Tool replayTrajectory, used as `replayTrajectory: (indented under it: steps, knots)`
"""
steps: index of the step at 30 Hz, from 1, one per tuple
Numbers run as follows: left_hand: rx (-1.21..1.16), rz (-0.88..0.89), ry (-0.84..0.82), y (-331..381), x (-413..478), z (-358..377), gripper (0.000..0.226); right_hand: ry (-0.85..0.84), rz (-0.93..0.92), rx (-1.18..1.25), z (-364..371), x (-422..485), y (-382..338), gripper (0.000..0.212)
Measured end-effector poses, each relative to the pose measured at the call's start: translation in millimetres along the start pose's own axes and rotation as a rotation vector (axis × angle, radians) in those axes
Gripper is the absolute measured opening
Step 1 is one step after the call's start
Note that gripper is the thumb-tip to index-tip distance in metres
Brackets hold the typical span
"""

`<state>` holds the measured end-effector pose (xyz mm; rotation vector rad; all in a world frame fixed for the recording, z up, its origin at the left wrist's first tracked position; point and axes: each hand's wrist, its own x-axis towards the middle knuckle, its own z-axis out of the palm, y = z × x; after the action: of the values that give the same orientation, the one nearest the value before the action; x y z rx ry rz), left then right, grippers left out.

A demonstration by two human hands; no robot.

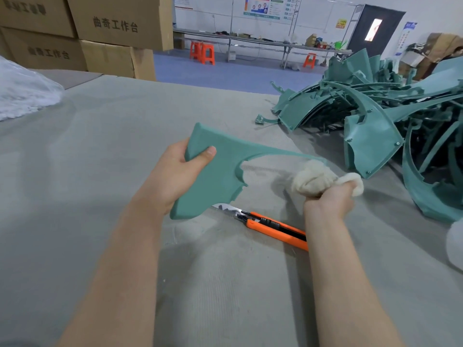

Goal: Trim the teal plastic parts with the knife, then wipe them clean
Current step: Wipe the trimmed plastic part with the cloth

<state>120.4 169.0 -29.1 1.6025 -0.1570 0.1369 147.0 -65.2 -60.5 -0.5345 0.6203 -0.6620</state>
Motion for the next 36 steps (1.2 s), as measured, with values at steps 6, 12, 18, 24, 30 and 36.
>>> replayTrajectory:
  steps: [6, 12, 18, 24, 30, 36]
  knots:
    - [0.002, 0.044, 0.013, 0.7, -0.5, 4.6, 0.011, -0.278, 0.126, -0.034, 12.9, -19.4, 9.3, 0.031]
    - [0.052, 0.076, -0.246, 5.9, -7.1, 14.7, 0.013, -0.399, 0.054, -0.329, 21.7, -44.8, 23.6, 0.032]
    - [0.065, 0.115, -0.141, 7.6, -7.3, 15.0, 0.013, -0.562, -0.055, -0.763, 18.7, -61.7, 38.4, 0.035]
    - [0.074, 0.133, -0.032, 5.5, -4.5, 9.4, 0.012, -0.751, -0.205, -1.099, 15.0, -67.9, 40.7, 0.038]
    - [-0.006, 0.096, 0.016, 3.6, -1.3, 2.3, 0.01, -0.759, -0.087, -0.943, 14.4, -58.0, 30.4, 0.034]
    - [-0.186, 0.013, 0.204, 0.2, 6.0, 0.6, 0.009, -0.534, 0.001, -0.667, 14.6, -42.1, 11.5, 0.028]
